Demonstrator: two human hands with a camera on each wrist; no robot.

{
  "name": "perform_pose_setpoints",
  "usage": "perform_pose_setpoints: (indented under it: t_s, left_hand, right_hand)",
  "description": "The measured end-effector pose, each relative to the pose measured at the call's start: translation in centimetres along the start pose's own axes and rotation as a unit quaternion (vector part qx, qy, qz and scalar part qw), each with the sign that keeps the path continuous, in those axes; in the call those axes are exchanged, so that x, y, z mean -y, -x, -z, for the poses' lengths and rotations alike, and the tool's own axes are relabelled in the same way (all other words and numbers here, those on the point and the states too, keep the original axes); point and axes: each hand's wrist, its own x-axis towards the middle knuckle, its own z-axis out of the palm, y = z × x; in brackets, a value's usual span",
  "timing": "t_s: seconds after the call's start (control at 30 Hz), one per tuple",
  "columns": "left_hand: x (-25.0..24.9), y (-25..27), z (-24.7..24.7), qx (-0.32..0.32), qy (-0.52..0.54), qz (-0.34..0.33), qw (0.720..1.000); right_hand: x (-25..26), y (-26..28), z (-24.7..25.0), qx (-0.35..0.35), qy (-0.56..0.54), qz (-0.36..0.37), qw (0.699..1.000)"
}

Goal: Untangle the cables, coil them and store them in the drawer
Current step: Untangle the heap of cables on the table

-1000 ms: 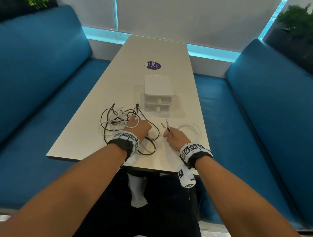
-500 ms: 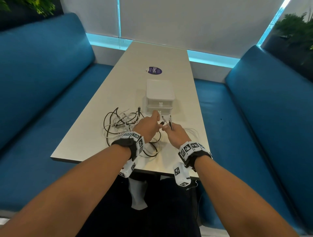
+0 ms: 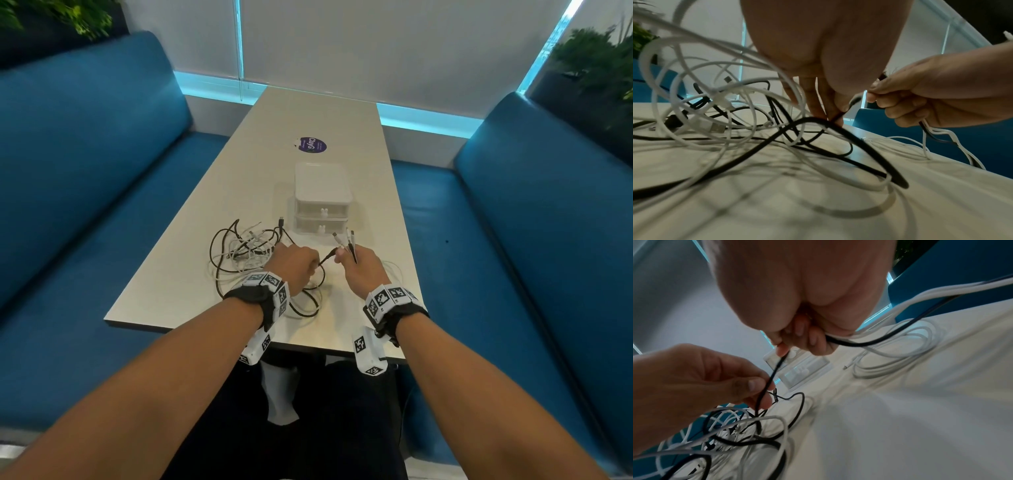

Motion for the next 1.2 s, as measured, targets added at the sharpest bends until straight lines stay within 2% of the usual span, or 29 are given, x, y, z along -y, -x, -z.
perform_pose_setpoints:
  t_s: [0.1,0.2,0.27,0.33,0.4,0.53,0.7,0.87,0.97,1.07,1.2]
  left_hand:
    - [-0.1,-0.3,-0.3,0.003,-0.010,-0.012,1.000]
    - [-0.8,-0.2,-0.8,0.005,0.016,0.032,0.999]
    - [-1.0,-0.2,-0.8,-0.017,0.035,0.074,0.997]
    - [-0.8,-0.2,-0.7,-0.038,0.062,0.085,0.994]
    - [-0.8,-0.2,-0.7,-0.029,0.092,0.074,0.993]
    - [-1.8,0.2,-0.8,-0.005,0.135,0.009,0.991]
    - [-1.2,0.7,-1.3,0.006,0.198,-0.015,0.980]
    - [-1.0,1.1,-1.7,-0.024,0.218,-0.009,0.976]
    - [-0.6,1.2,-1.8,-0.029,0.149,-0.003,0.988]
    - [0.6,1.4,-1.3,-0.013,0.014,-0.010,1.000]
    - [0.4,1.3,-1.5,0.008,-0.141,-0.057,0.988]
  right_hand:
    - [0.1,0.2,-0.2,0.009,-0.006,-0.014,1.000]
    - [0.2,0.5,-0.6,0.012,-0.004,-0.018,1.000]
    - [0.1,0.6,-0.6,0.007,0.007,-0.016,1.000]
    - [0.0,0.6,-0.6,0.009,0.018,-0.017,1.000]
    - [0.1,0.7,-0.7,0.020,0.020,-0.019,0.999]
    - [0.3,0.5,-1.1,0.034,0.015,-0.004,0.999]
    - [-0.5,0.5,-1.3,0.037,0.056,0.025,0.997]
    - [-0.5,0.2,-1.1,0.064,0.047,0.014,0.997]
    - [-1.0,-0.1,-0.7,0.037,0.071,-0.007,0.997]
    - [-1.9,0.0,0.3,0.004,0.106,-0.081,0.991]
    - [-2.2,0.8,1.0,0.018,0.108,-0.105,0.988]
